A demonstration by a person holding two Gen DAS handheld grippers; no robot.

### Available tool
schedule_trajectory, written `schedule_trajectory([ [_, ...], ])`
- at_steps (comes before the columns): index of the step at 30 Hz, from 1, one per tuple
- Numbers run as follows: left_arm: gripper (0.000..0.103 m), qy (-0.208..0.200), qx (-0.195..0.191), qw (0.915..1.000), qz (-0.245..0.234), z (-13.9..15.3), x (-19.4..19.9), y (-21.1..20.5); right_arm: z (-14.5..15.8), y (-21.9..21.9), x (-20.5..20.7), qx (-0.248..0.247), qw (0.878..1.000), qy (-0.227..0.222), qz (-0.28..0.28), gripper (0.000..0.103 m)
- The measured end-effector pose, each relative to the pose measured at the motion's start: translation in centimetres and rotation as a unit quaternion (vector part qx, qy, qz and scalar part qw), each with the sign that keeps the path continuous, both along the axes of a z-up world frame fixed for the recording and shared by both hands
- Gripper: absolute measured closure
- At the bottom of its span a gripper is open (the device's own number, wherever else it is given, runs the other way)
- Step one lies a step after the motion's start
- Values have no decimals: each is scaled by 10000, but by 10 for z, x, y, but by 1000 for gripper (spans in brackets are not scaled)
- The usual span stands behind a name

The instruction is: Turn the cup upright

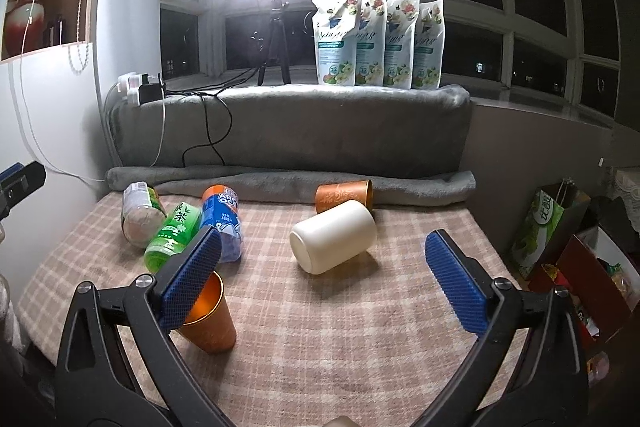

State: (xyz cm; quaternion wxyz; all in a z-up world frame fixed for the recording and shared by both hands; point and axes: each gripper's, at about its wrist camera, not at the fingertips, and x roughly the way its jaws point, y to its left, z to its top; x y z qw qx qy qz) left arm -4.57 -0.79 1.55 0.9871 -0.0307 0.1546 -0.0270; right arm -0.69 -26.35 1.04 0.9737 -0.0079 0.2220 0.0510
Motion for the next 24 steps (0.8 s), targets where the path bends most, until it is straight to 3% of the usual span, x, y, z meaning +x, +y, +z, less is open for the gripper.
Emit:
schedule_trajectory([
  [24, 11, 88, 0, 9999, -91, -3, 0, -3, 3, 0, -3, -3, 10000, -80, -53, 0],
])
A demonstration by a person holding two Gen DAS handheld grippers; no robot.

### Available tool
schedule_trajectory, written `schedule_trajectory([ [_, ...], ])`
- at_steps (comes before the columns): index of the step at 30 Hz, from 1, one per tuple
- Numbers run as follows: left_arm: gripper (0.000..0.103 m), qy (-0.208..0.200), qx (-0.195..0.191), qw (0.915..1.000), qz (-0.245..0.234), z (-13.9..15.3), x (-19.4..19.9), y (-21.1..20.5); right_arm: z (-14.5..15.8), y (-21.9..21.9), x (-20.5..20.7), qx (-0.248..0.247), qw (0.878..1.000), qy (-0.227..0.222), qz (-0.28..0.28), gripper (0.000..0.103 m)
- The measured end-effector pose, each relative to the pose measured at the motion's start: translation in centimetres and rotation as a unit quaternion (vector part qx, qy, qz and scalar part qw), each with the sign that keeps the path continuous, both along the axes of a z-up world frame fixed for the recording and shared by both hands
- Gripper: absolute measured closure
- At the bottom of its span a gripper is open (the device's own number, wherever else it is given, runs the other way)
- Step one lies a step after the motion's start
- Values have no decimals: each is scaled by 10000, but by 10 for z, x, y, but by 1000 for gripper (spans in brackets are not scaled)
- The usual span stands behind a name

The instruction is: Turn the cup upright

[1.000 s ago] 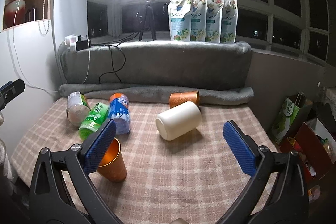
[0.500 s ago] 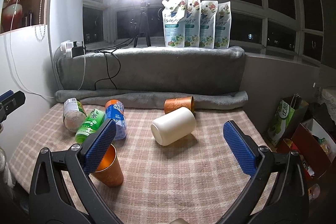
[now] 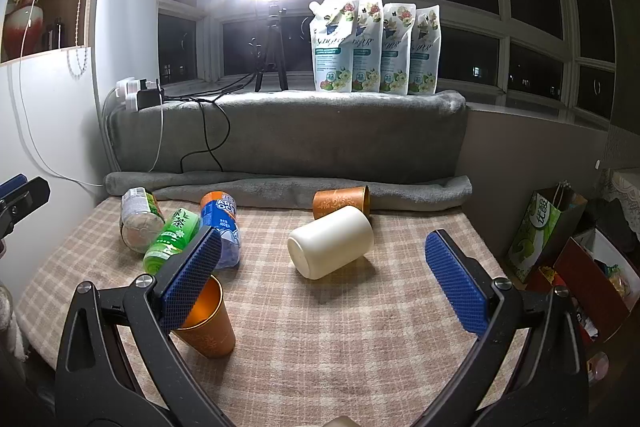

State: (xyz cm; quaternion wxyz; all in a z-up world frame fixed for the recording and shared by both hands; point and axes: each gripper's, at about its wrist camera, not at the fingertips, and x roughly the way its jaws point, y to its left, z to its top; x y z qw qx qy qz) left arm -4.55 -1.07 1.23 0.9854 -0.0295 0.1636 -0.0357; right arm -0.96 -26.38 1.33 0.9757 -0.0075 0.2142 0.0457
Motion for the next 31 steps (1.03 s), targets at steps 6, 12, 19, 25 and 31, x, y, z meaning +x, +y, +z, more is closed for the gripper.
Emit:
schedule_trajectory([
  [6, 11, 2, -3, 10000, 3, 0, 0, 0, 0, 0, 0, 4, 10000, 5, -1, 0],
  [12, 11, 1, 2, 10000, -2, 0, 0, 0, 0, 1, 0, 5, 10000, 5, 0, 0],
  [19, 11, -6, 6, 10000, 4, 0, 0, 0, 0, 1, 1, -5, 10000, 12, 4, 0],
  [25, 11, -27, 35, 10000, 20, 0, 1, 0, 0, 1, 1, 4, 10000, 16, -3, 0],
  [31, 11, -40, 37, 10000, 30, -1, 3, 1, -1, 1, 1, 6, 10000, 21, 4, 0],
])
